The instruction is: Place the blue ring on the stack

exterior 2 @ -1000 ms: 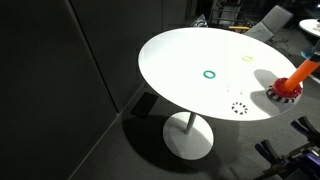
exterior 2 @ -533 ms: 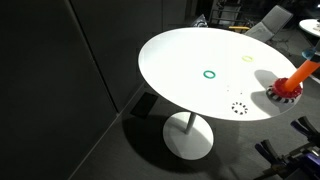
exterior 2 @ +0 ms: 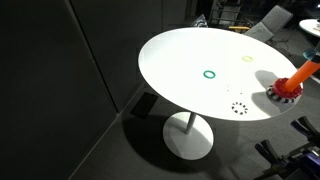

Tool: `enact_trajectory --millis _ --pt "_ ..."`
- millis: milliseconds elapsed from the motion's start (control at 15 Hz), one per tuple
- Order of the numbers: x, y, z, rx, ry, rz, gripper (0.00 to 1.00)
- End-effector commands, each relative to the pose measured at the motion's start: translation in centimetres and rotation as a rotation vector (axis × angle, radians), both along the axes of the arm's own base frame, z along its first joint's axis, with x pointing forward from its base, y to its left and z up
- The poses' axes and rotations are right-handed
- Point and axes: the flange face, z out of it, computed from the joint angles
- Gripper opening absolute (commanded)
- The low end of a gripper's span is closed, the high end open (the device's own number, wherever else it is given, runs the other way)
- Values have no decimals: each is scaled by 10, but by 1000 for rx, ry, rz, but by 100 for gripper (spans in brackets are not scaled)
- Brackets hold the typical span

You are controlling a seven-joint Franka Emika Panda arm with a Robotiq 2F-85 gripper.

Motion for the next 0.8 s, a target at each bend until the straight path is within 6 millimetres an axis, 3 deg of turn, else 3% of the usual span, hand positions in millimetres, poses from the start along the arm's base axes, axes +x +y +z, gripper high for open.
enact_trajectory --millis 0,67,133,200,533,733 --pt "-9 -1 2 -31 -11 -26 11" --pt "-9 -1 1 -35 -13 -29 16" --pt "-10 -2 2 -40 -15 -32 42" --pt "-11 -2 2 -44 -17 -36 60" --pt "-15 -3 0 -49 -10 -50 98" --pt "-14 -6 2 -39 -11 -58 100"
